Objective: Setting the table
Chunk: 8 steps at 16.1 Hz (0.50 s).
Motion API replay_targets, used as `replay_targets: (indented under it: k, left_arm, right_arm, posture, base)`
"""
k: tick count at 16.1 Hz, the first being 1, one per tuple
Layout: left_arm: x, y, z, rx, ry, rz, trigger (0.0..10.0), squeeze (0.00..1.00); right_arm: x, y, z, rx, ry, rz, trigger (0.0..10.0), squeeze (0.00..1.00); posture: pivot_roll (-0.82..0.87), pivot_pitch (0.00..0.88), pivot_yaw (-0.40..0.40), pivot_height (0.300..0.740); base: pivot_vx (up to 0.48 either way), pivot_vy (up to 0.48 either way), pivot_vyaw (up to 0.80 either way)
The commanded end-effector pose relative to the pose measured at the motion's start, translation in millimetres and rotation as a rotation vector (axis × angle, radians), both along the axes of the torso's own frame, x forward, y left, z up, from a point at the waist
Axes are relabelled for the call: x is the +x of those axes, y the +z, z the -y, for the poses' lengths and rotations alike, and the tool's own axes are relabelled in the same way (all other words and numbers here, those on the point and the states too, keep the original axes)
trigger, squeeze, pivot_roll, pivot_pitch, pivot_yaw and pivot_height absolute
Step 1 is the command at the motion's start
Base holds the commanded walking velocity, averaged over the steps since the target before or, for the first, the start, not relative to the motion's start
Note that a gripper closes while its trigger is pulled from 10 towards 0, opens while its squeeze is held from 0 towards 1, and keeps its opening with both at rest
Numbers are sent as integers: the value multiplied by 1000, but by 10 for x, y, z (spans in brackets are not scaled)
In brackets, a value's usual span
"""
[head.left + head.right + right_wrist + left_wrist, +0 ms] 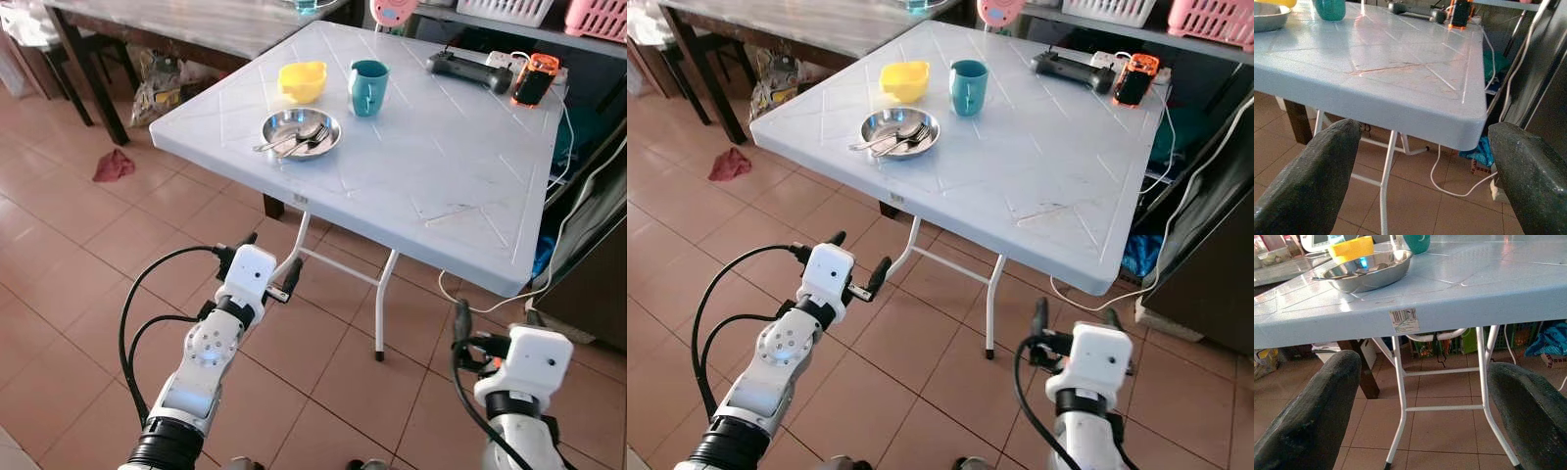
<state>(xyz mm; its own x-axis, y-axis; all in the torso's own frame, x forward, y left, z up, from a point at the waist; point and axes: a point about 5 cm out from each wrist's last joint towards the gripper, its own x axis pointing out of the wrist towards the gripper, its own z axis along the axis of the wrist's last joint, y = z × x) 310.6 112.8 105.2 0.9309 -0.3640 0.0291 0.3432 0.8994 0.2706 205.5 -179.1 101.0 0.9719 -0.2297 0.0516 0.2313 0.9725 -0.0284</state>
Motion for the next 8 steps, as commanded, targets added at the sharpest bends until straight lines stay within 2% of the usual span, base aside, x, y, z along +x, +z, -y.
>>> replay_targets:
  k: [1, 8]
  left_arm:
    - [-3, 17, 8, -9, 6, 0, 10000, 0]
    - [7, 26, 98, -34, 0, -7, 10000, 0]
  right_arm:
    - [4, 22, -6, -2, 8, -2, 10000, 0]
    - [16, 45, 19, -13, 12, -6, 10000, 0]
  posture:
    - [36, 150, -21, 714]
    - [18, 136, -32, 714]
  base:
    - [0, 255, 0]
    - [0, 295, 0]
